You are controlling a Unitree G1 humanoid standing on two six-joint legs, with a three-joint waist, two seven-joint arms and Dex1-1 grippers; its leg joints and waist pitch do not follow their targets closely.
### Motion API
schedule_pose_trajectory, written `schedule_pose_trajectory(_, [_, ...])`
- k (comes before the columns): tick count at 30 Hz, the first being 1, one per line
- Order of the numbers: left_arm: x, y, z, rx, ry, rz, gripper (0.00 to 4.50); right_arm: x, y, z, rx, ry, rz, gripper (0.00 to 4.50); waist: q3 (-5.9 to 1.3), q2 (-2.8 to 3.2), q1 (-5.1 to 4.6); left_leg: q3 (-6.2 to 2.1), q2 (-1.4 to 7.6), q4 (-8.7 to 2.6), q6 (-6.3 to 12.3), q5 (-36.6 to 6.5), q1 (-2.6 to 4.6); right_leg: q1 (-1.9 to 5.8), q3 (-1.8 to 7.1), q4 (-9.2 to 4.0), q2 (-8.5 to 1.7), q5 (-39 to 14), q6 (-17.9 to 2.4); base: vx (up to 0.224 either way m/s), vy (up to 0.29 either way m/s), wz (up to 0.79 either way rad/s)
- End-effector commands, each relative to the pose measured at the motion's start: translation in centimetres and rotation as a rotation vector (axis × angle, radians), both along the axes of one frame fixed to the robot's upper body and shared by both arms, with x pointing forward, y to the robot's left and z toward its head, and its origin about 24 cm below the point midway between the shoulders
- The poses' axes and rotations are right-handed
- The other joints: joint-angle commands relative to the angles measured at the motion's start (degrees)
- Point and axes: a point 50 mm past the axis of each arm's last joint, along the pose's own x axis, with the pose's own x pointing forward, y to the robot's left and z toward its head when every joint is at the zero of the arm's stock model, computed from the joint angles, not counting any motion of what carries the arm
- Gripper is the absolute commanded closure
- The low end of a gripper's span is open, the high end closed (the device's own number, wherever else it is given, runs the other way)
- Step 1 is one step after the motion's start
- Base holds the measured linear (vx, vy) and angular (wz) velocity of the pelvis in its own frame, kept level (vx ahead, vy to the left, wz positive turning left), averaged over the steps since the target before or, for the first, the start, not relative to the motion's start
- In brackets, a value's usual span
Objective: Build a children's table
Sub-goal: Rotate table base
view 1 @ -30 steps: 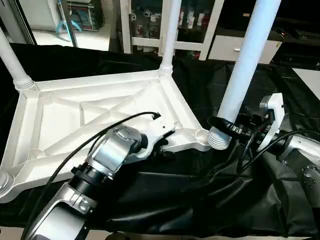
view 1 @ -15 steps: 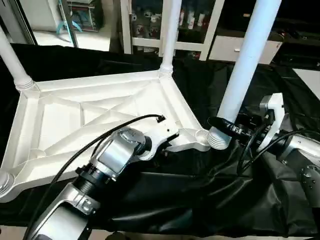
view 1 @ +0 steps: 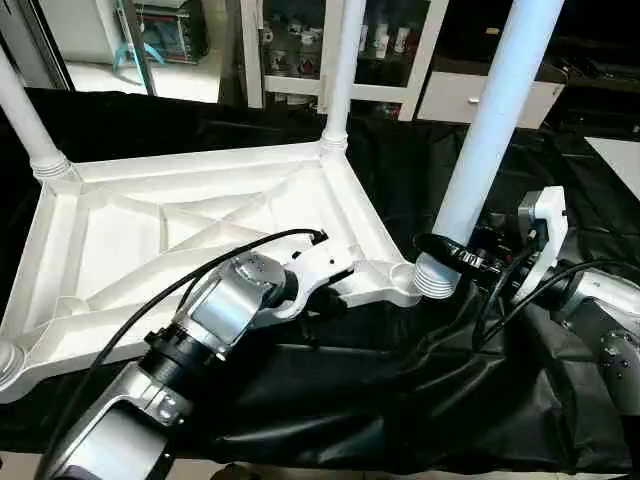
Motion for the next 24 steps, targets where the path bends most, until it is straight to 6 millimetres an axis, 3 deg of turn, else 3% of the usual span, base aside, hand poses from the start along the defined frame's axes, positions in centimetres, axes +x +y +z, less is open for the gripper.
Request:
schedule_pose_trajectory(1, [-0.7, -0.3, -0.8, 0.018, 0.033, -0.032, 4.47, -0.1, 0.0, 0.3, 0.006, -0.014, -0.003, 2.62, -4.52, 0.12, 0.23, -1.27, 2.93, -3.38, 4.22, -3.5, 0.73, 3.26, 2.86, -3.49, -4.23, -0.6, -14.8, 0.0, 0.0, 0.0])
schedule_pose_trajectory(6, [-2.3, 0.7, -0.9, -0.001, 0.064, -0.184, 4.47, -0.1, 0.5, -0.4, 0.02, 0.032, -0.014, 2.62, -3.98, -0.13, -0.06, -1.21, 2.92, -3.62, 3.94, -4.1, 0.69, 3.04, 2.93, -3.71, -4.17, -2.2, -14.2, 0.0, 0.0, 0.0])
schedule_pose_trajectory(7, [-2.9, 1.2, -0.9, -0.008, 0.085, -0.231, 4.47, -0.3, 0.7, -0.7, 0.014, 0.046, -0.001, 2.62, -3.91, 0.06, -0.09, -1.15, 2.95, -3.7, 3.56, -5.0, 0.85, 2.91, 2.95, -3.85, -4.15, -3.8, -13.9, 0.0, 0.0, 0.0])
schedule_pose_trajectory(8, [-3.4, 1.5, -0.8, -0.017, 0.099, -0.276, 4.47, -0.5, 1.0, -0.9, 0.012, 0.056, 0.014, 2.62, -3.77, -0.21, -0.09, -1.2, 3.0, -3.78, 3.37, -5.5, 0.91, 2.84, 2.91, -3.97, -4.18, -4.7, -13.6, 0.0, 0.0, 0.0])
schedule_pose_trajectory(9, [-3.6, 1.9, -0.8, -0.014, 0.098, -0.291, 4.47, -0.6, 1.2, -1.0, 0.014, 0.068, 0.03, 2.62, -3.57, 0.06, -0.09, -1.22, 3.04, -4.0, 2.83, -6.6, 0.91, 2.72, 2.95, -4.11, -4.22, -7.1, -13.0, 0.0, 0.0, 0.0])
schedule_pose_trajectory(12, [-4.1, 2.5, -0.8, 0.001, 0.106, -0.305, 4.47, -1.0, 1.5, -1.2, 0.017, 0.088, 0.055, 2.62, -3.39, 0.09, -0.11, -1.04, 3.11, -4.1, 1.74, -8.2, 1.43, 2.2, 2.98, -4.33, -3.94, -9.1, -12.3, 0.0, 0.0, 0.0])
schedule_pose_trajectory(16, [-4.4, 3.3, -0.9, 0.04, 0.087, -0.308, 4.47, -1.7, 2.2, -1.9, -0.004, 0.159, 0.142, 2.62, -2.85, -0.45, -0.38, -1.1, 3.17, -4.45, 1.07, -9.4, 1.12, 2.13, 3.1, -4.64, -4.11, -12.4, -10.4, 0.0, 0.0, 0.0])
schedule_pose_trajectory(24, [-4.5, 3.3, -0.7, 0.042, 0.082, -0.317, 4.47, -1.7, 2.7, -3.0, -0.063, 0.216, 0.14, 2.62, -2.68, -0.8, -0.45, -1.07, 3.03, -4.42, 0.85, -8.1, 0.91, 2.06, 3.16, -4.63, -4.19, -12.4, -9.8, 0.0, 0.0, 0.0])
